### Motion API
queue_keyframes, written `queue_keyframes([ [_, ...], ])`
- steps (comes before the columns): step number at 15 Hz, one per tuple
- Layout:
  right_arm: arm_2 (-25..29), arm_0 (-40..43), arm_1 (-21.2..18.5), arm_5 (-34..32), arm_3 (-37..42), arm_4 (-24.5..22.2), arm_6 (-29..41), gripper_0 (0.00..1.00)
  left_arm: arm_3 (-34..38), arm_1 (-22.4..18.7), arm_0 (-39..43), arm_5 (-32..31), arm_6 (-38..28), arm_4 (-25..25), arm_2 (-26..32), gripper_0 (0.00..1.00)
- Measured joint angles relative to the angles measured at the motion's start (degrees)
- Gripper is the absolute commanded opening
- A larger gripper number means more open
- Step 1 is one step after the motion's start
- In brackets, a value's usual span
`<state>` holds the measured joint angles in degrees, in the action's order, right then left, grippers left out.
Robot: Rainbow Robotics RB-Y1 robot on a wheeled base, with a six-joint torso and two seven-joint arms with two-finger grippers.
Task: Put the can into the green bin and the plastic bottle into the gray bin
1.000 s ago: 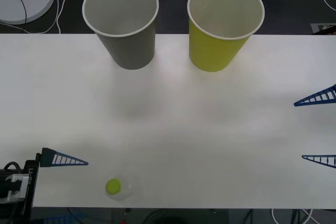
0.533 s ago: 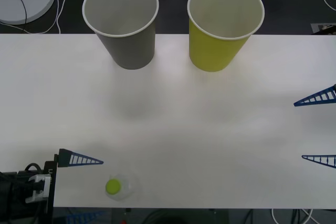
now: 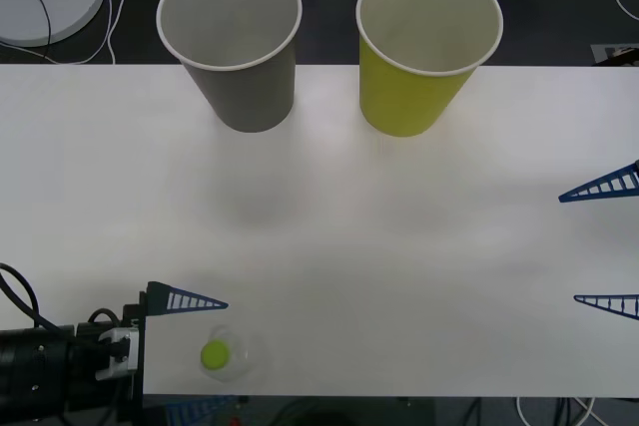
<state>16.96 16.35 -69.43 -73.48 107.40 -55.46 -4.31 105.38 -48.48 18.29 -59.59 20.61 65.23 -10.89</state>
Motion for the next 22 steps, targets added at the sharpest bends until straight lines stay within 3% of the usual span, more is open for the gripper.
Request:
queue_keyframes([
  [9, 0.0, 0.0, 0.0, 0.0, 0.0, 0.0, 0.0, 1.0, 0.0, 3.4, -1.4, 1.3, -1.0, 3.0, -2.8, 1.0],
  [10, 0.0, 0.0, 0.0, 0.0, 0.0, 0.0, 0.0, 1.0, 0.0, 3.6, -1.4, 1.3, -1.1, 3.2, -2.8, 0.91],
  [11, 0.0, 0.0, 0.0, 0.0, 0.0, 0.0, 0.0, 1.0, 0.0, 3.7, -1.4, 1.3, -1.2, 3.4, -2.8, 0.21],
  [12, 0.0, 0.0, 0.0, 0.0, 0.0, 0.0, 0.0, 1.0, 0.0, 3.7, -1.4, 1.3, -1.2, 3.4, -2.8, 0.0],
  [22, 0.0, 0.0, 0.0, 0.0, 0.0, 0.0, 0.0, 1.0, 0.2, 3.7, -1.7, 1.3, -1.3, 3.9, -2.9, 0.0],
])
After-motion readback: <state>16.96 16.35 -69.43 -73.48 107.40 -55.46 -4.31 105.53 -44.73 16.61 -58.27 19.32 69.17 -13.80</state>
